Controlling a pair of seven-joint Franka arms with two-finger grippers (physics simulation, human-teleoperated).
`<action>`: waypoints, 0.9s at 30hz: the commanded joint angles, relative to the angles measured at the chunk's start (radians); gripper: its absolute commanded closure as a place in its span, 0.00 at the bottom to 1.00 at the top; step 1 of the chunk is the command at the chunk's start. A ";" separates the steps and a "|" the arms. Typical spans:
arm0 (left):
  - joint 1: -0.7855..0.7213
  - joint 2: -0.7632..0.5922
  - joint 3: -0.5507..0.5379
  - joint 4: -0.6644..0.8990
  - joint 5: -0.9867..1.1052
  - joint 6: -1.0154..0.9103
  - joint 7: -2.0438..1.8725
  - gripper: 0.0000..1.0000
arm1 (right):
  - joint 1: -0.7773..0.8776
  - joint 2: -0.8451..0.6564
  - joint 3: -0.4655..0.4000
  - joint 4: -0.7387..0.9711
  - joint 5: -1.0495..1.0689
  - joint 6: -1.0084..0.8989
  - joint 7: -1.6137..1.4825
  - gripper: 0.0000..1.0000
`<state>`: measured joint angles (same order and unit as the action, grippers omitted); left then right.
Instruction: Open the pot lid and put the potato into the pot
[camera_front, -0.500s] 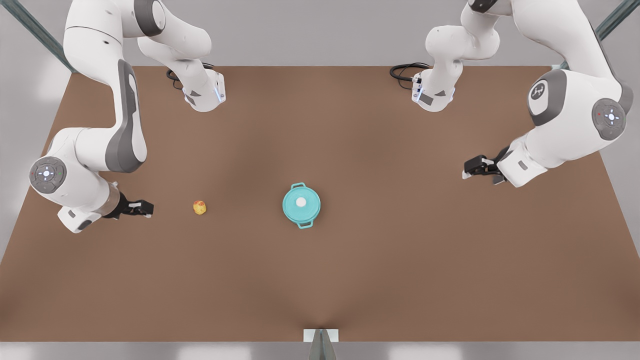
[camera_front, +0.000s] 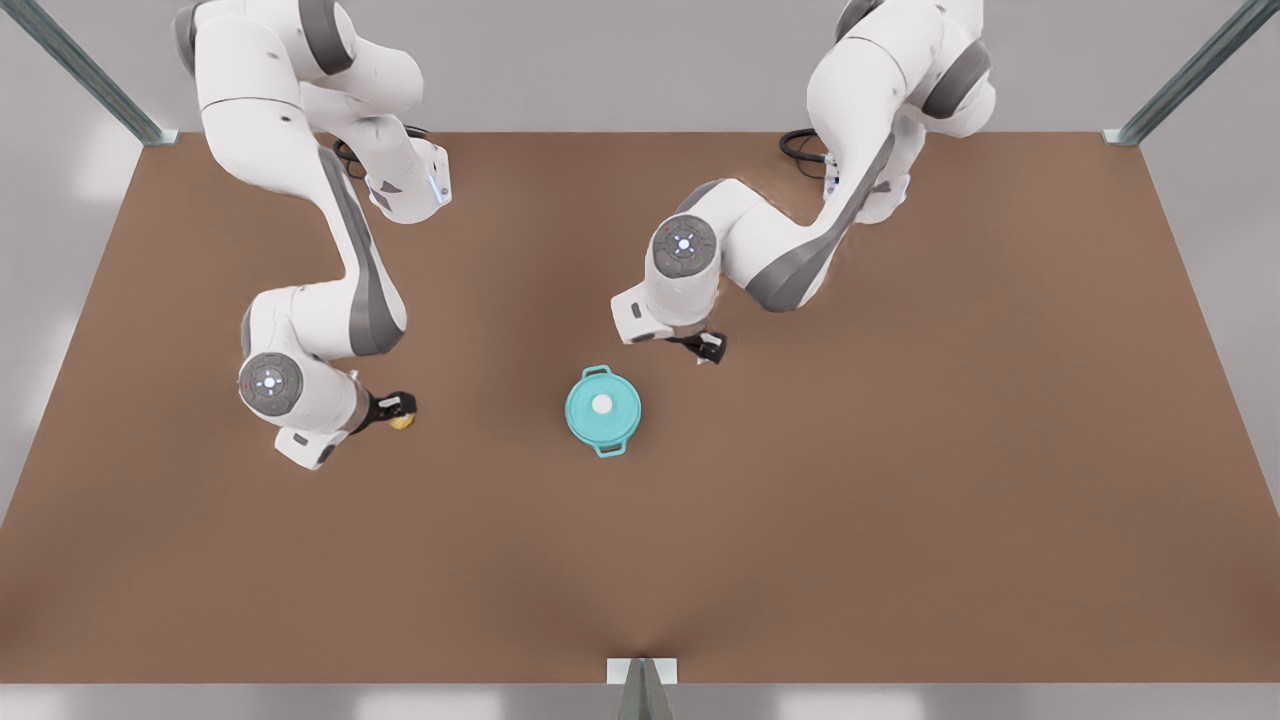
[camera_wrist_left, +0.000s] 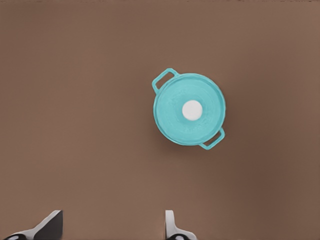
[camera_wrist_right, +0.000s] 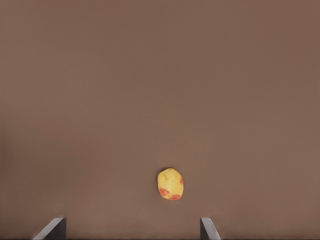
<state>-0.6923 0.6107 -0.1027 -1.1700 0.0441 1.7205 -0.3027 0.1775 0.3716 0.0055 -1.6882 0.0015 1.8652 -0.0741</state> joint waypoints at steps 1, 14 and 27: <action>-0.049 0.113 0.001 0.104 0.099 0.178 -0.889 0.00 | 0.007 -0.002 0.001 -0.044 0.029 0.100 -0.006 0.00; -0.112 0.322 0.003 0.092 0.137 0.455 -1.001 0.00 | -0.001 -0.031 -0.005 -0.442 -0.034 0.577 0.117 0.00; -0.110 0.376 0.008 0.092 0.178 0.525 -0.958 0.00 | -0.038 0.012 -0.007 -0.516 0.084 0.649 0.106 0.00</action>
<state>-0.8023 0.9861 -0.0953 -1.0790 0.2099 2.2203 -1.0540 0.1397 0.3819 -0.0018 -2.2010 0.0760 2.4806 0.0136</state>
